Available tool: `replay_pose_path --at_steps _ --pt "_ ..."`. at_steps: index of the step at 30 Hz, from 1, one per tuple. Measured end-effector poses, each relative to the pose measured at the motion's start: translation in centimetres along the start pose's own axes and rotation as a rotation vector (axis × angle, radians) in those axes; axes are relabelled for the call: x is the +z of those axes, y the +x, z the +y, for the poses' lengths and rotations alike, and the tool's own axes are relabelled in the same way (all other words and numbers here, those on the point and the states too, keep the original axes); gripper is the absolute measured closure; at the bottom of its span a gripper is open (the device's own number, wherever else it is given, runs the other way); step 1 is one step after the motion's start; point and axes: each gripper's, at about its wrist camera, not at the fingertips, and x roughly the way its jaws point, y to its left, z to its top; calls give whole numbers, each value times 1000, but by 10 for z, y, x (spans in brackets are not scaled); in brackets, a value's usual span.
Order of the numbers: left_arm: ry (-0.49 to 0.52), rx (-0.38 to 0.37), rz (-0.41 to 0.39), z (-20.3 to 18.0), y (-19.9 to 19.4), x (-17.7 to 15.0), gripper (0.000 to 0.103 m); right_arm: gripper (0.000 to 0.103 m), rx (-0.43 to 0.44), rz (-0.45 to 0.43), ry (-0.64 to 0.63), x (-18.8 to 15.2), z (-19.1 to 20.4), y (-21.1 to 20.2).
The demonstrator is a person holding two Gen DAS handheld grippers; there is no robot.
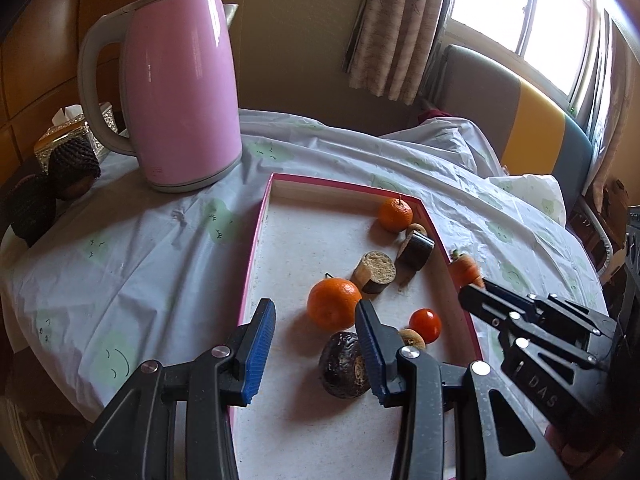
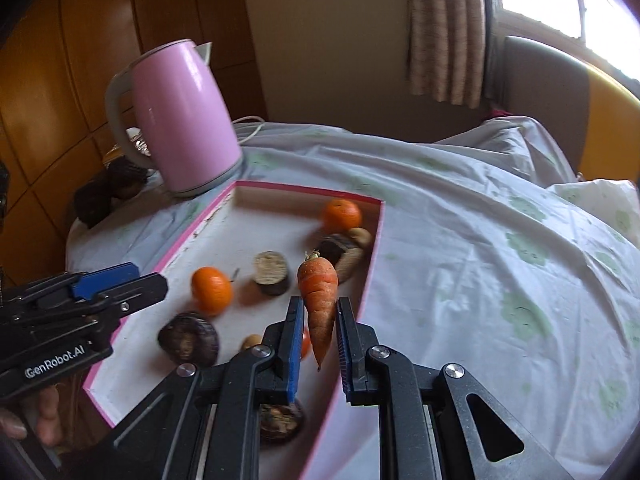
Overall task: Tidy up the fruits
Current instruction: 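Lower the carrot into the tray and open the right gripper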
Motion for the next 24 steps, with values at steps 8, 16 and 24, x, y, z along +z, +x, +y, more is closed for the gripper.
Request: replay_pose_path --at_steps 8,16,24 --pt "-26 9 -6 7 -2 0 60 87 21 42 -24 2 17 14" --pt "-33 23 -11 11 -2 0 60 87 22 62 -16 1 22 27" --pt "-24 63 -47 10 -10 0 60 58 21 0 50 -4 18 6"
